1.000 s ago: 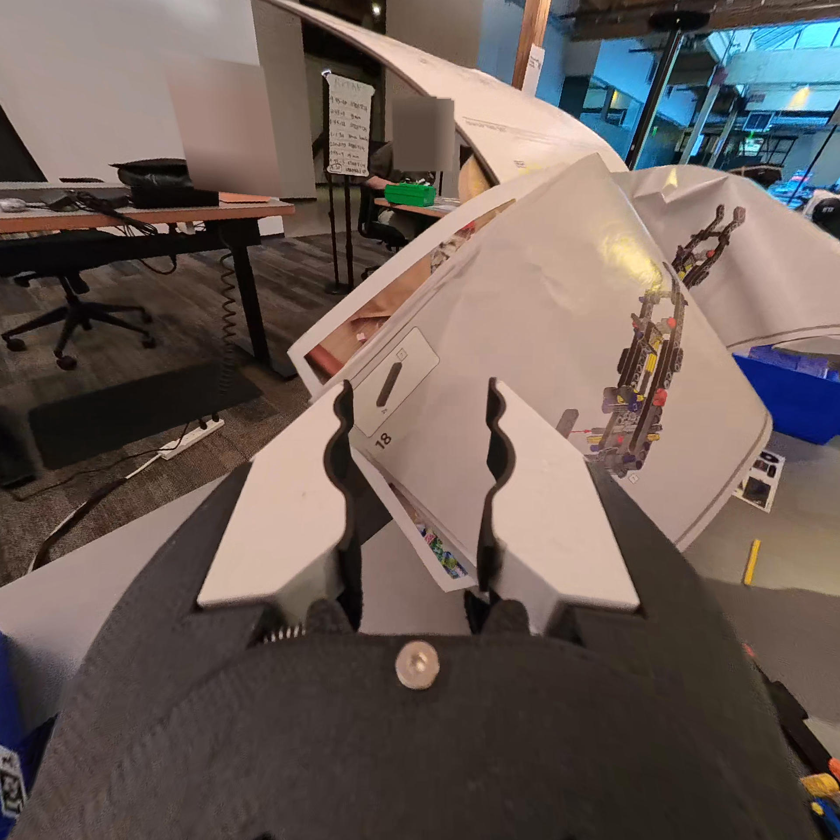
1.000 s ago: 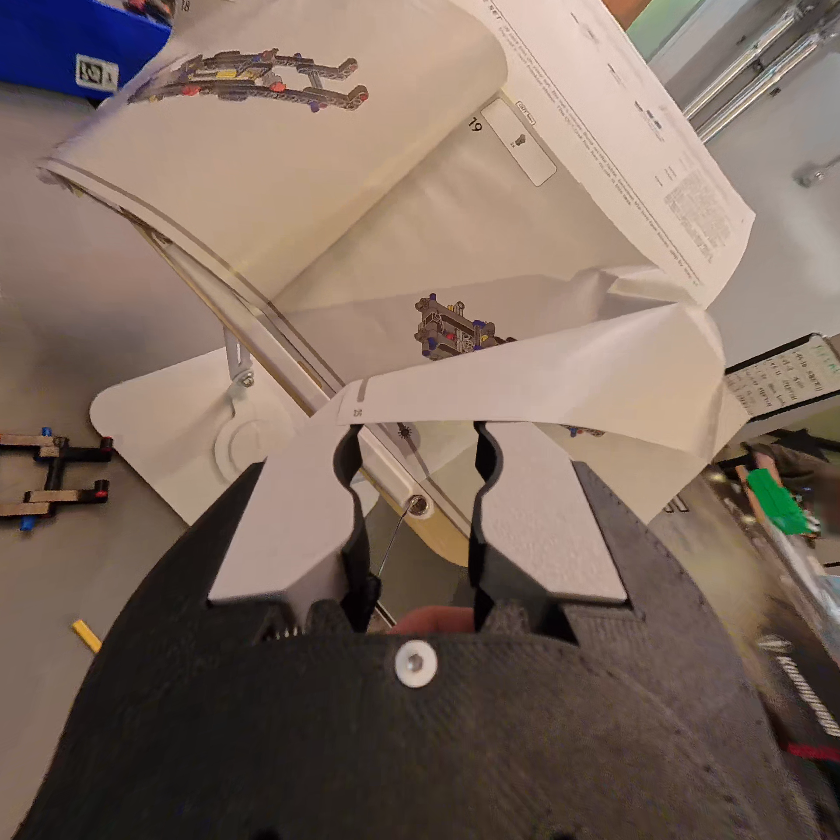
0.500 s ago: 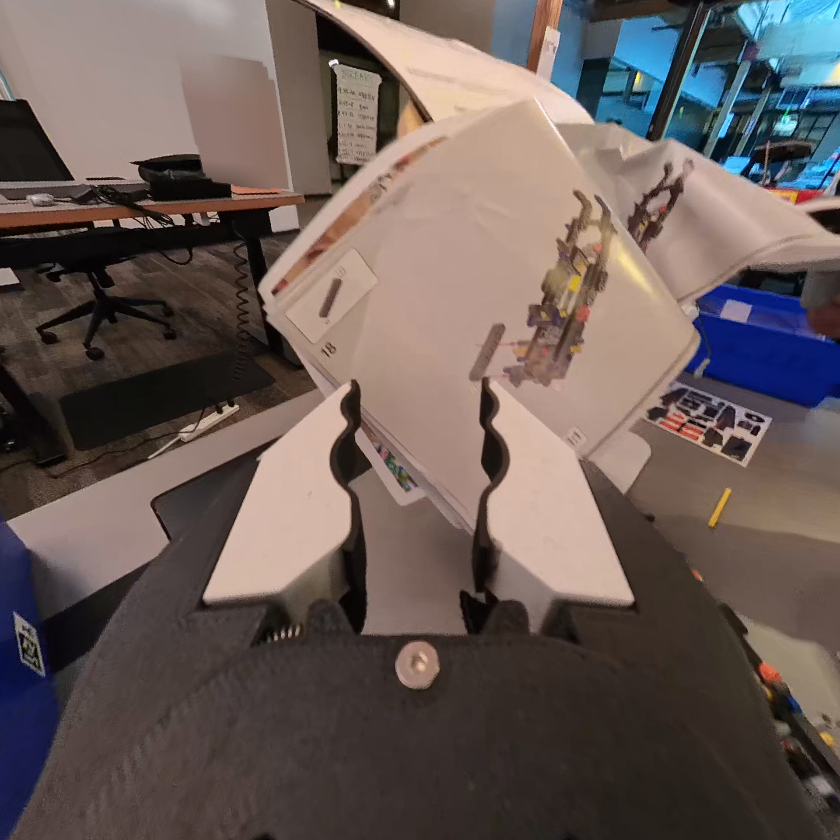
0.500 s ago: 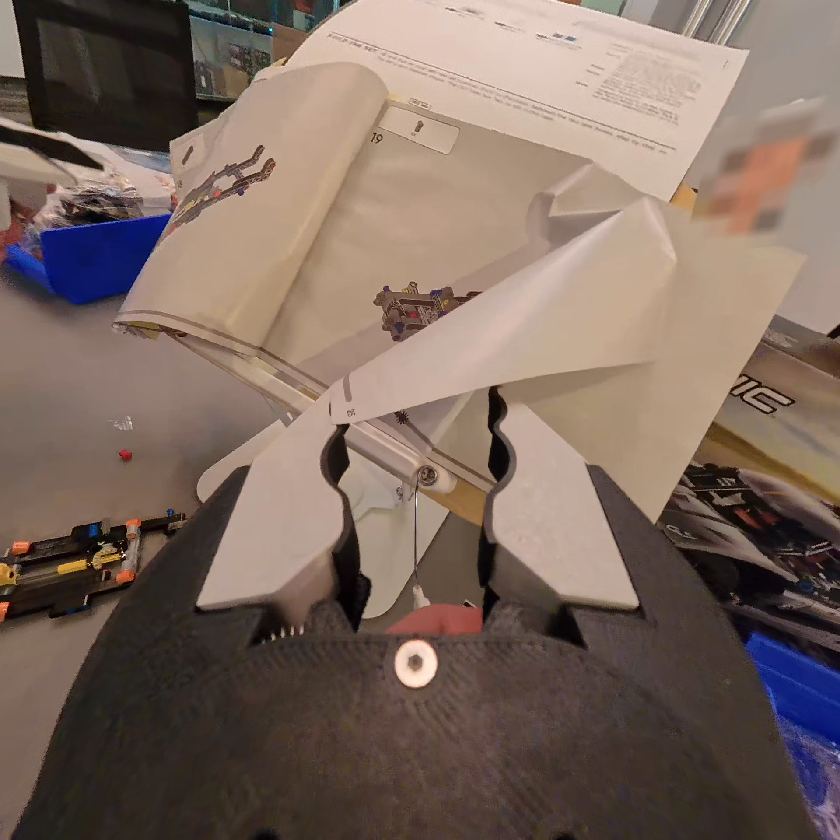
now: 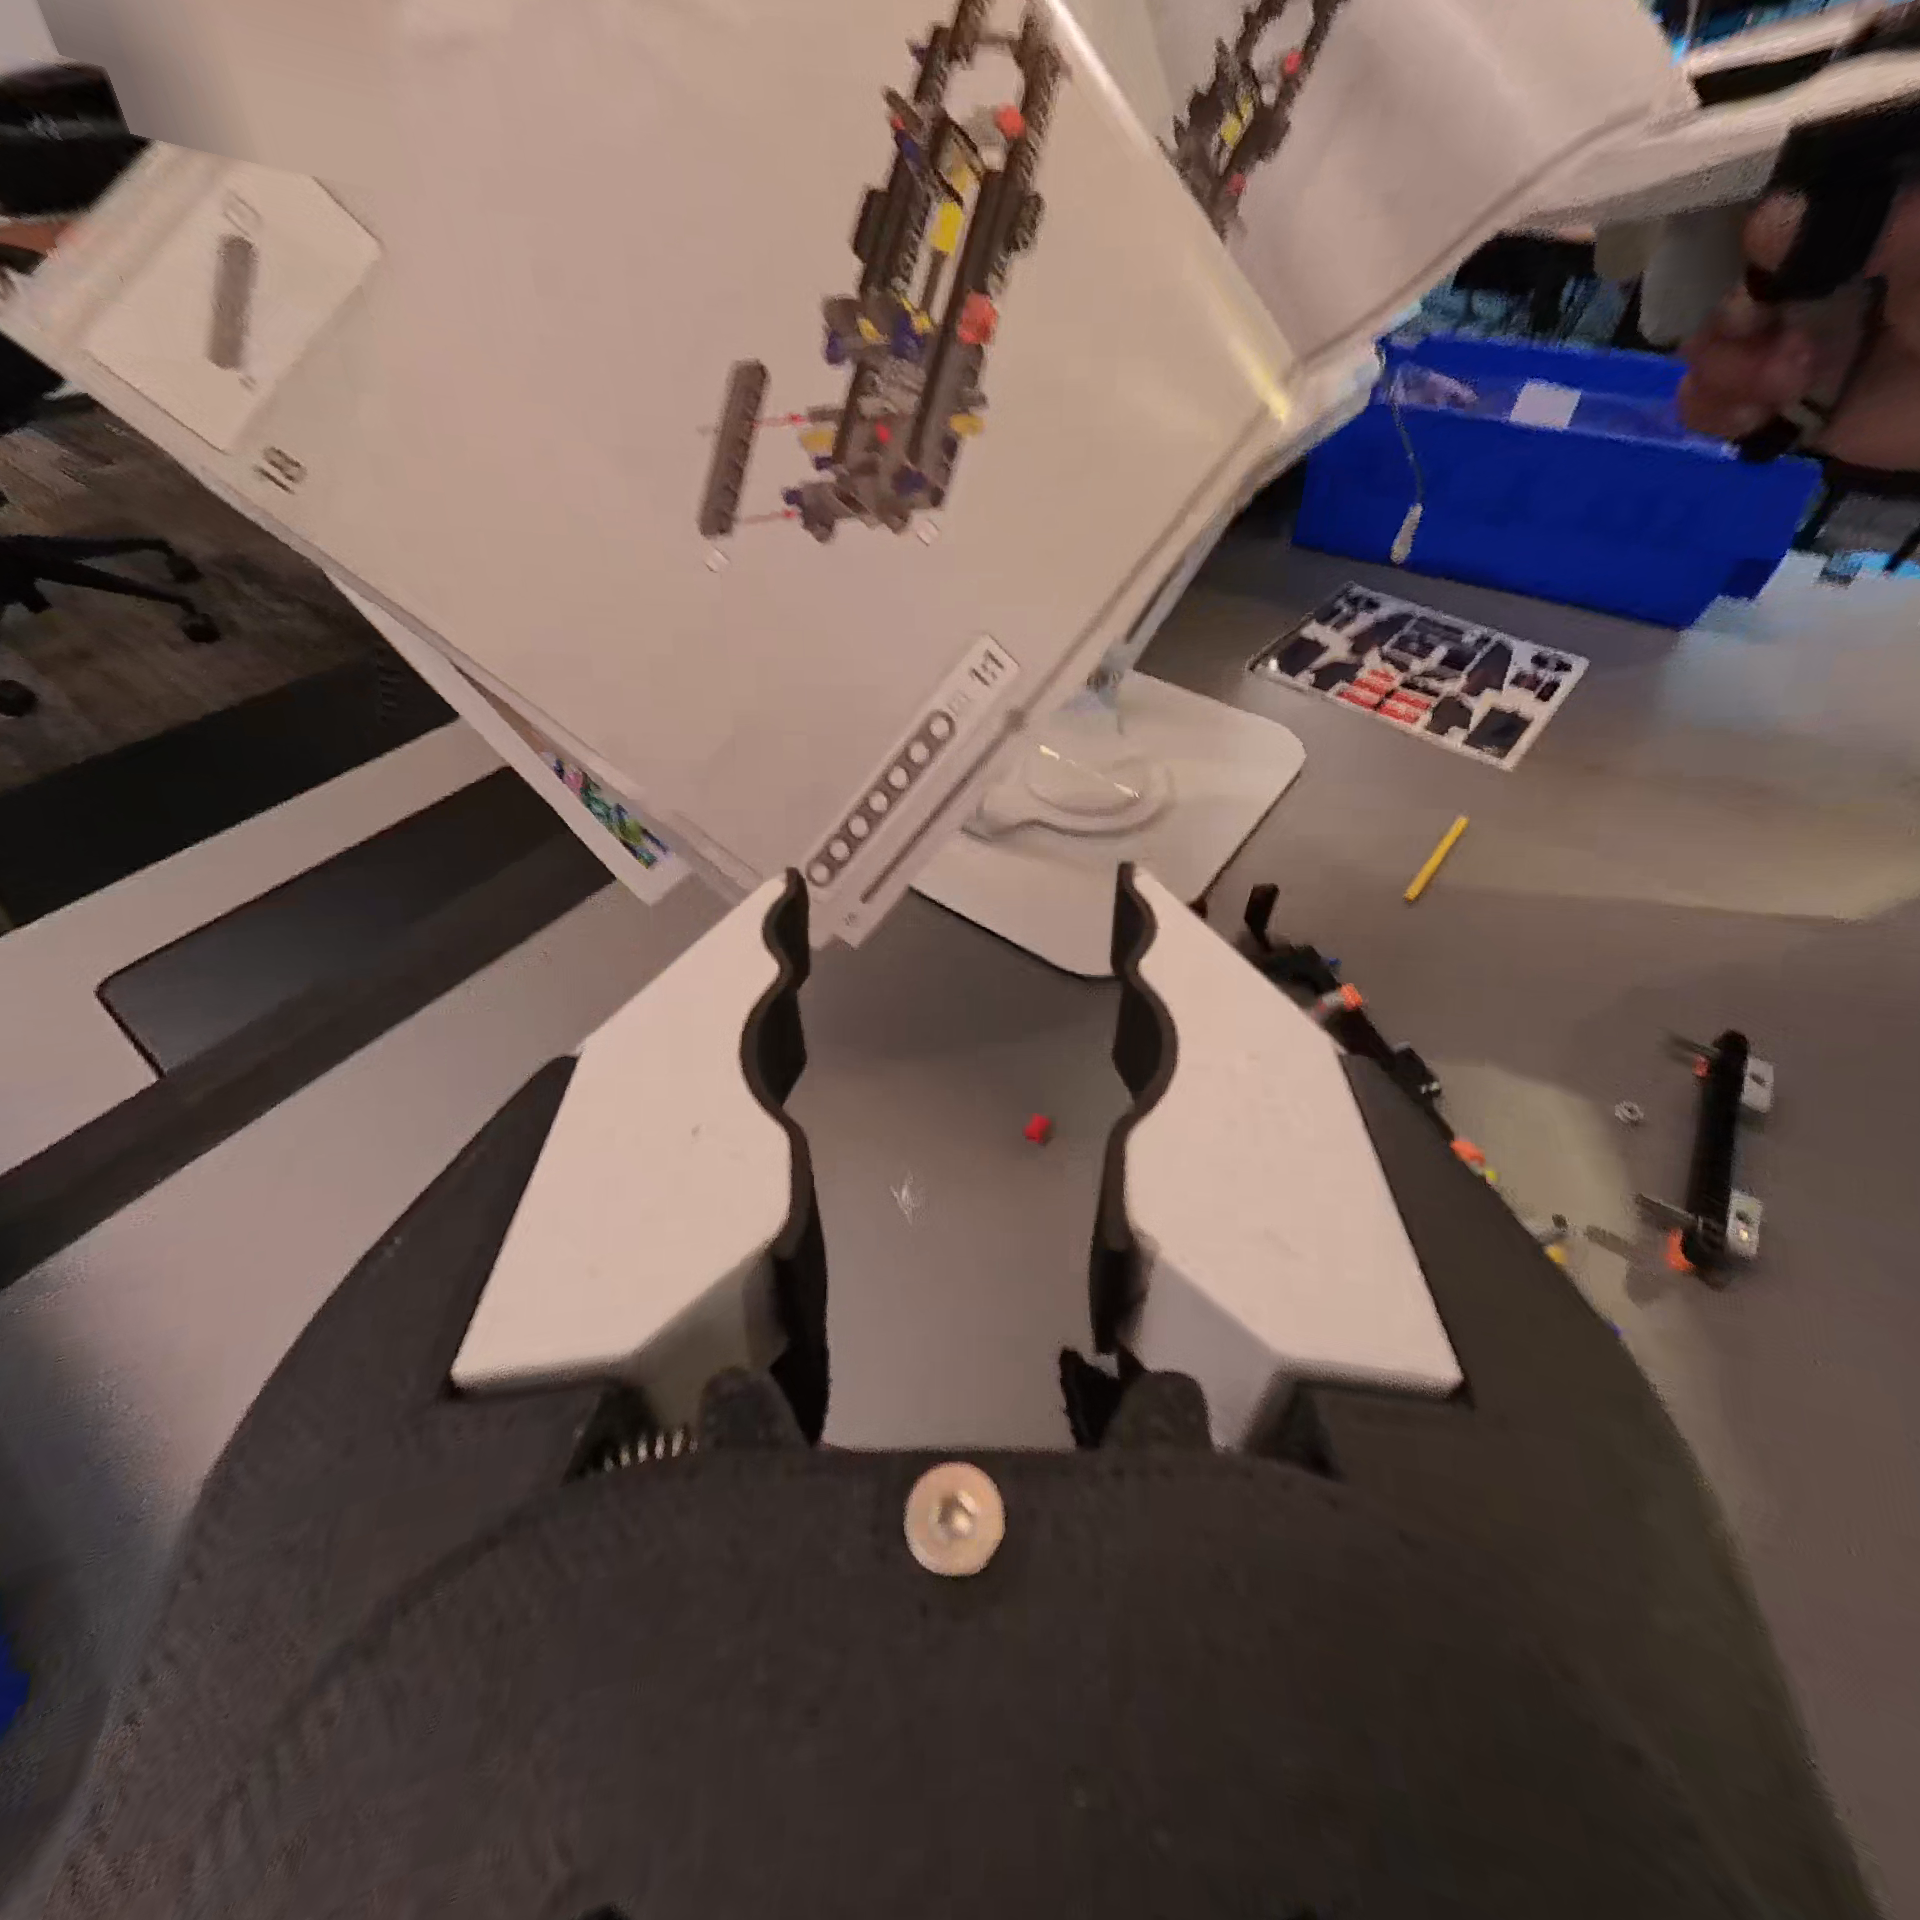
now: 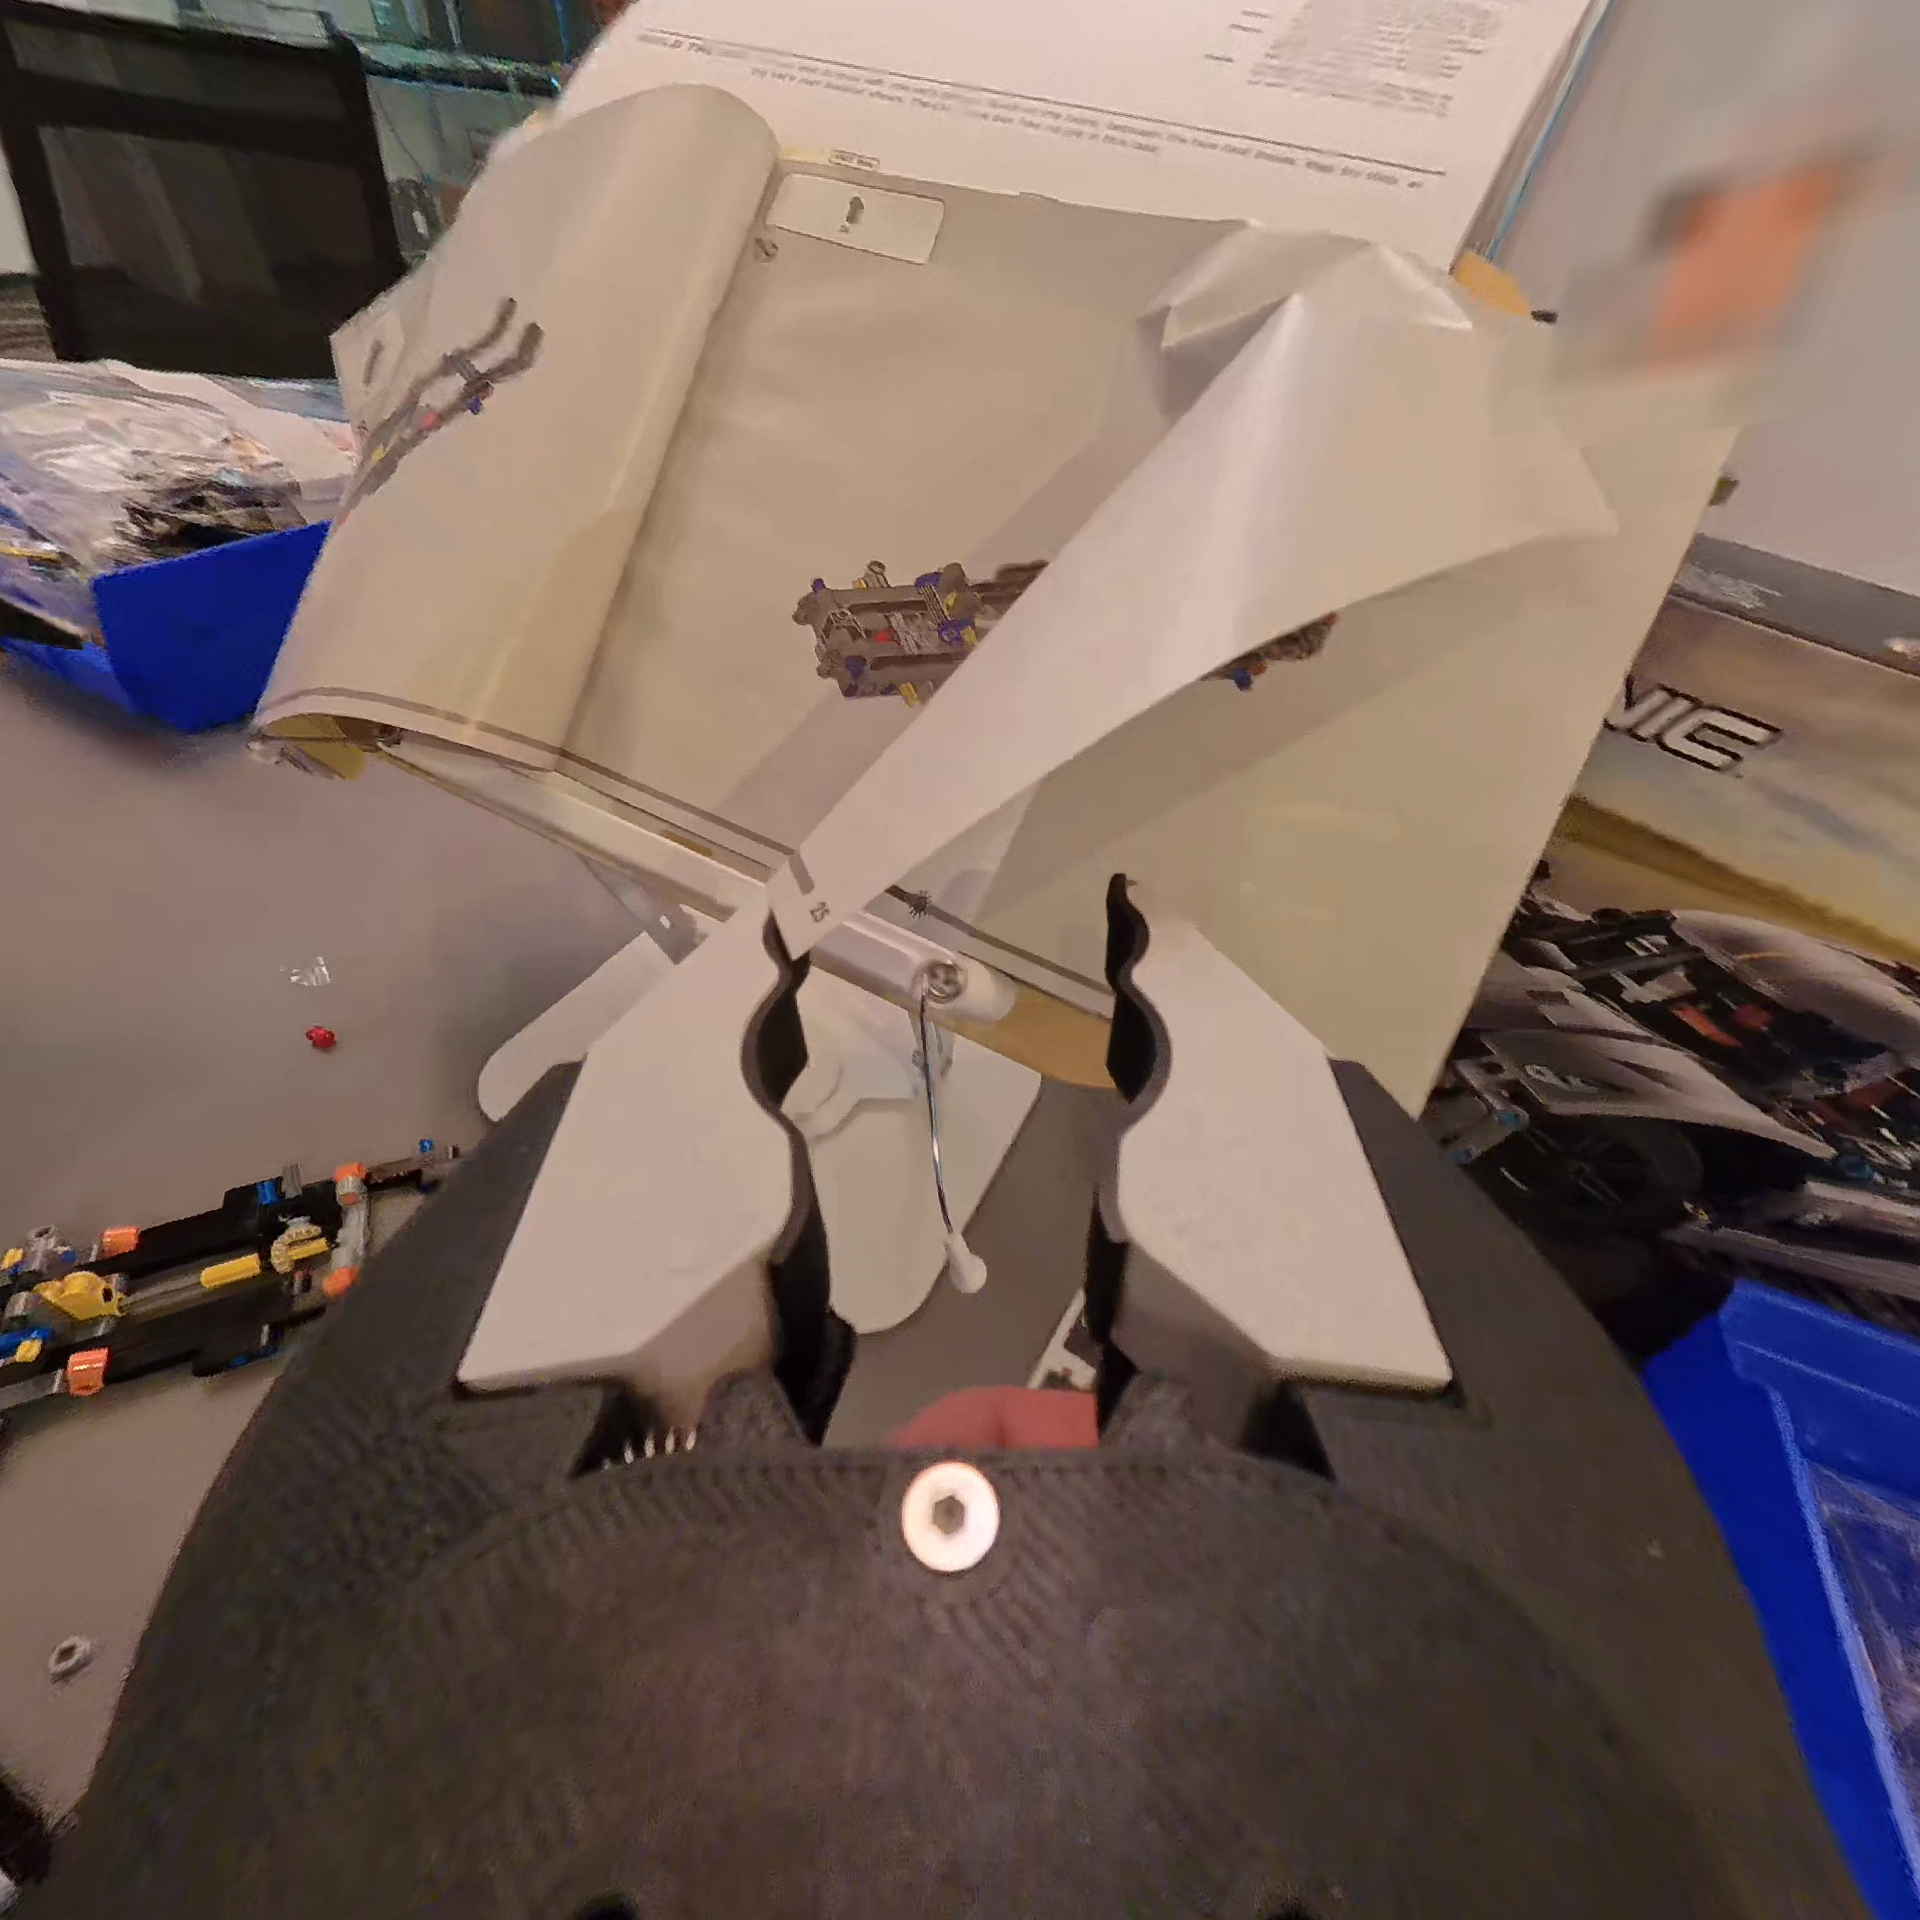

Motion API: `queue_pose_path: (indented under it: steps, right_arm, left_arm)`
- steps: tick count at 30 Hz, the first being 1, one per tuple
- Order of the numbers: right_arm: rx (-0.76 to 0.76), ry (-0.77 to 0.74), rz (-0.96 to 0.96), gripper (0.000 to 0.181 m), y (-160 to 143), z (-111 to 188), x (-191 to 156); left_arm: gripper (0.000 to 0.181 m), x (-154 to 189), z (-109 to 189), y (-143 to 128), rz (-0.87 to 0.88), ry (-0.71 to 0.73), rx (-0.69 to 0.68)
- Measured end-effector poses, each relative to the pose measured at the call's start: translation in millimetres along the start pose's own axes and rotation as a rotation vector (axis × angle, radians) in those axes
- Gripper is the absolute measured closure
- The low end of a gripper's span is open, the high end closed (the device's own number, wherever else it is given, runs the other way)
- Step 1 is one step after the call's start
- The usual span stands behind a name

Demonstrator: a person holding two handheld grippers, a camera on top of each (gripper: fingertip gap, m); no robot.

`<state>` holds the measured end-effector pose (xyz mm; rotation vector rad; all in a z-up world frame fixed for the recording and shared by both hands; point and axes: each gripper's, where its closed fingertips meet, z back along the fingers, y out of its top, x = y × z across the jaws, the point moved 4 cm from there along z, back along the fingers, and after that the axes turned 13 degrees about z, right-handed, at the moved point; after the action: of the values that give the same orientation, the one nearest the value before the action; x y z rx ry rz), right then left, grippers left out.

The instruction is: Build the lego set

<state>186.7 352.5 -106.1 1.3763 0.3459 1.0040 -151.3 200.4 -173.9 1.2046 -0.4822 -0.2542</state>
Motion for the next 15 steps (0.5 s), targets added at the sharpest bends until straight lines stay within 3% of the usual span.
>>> queue_pose_path:
  steps: [9, 15]
  right_arm:
    - [-0.119, -0.132, 0.028, 0.144, -21.2, 38.3, 19.1]
    - [-0.161, -0.141, 0.088, 0.151, -28.9, 62.2, 1.8]
  left_arm:
    - [0.124, 48.4, 5.2, -51.5, -0.025, -0.027, -0.188]
    - [0.121, 79.0, -5.5, -92.9, -0.033, -0.058, -0.340]
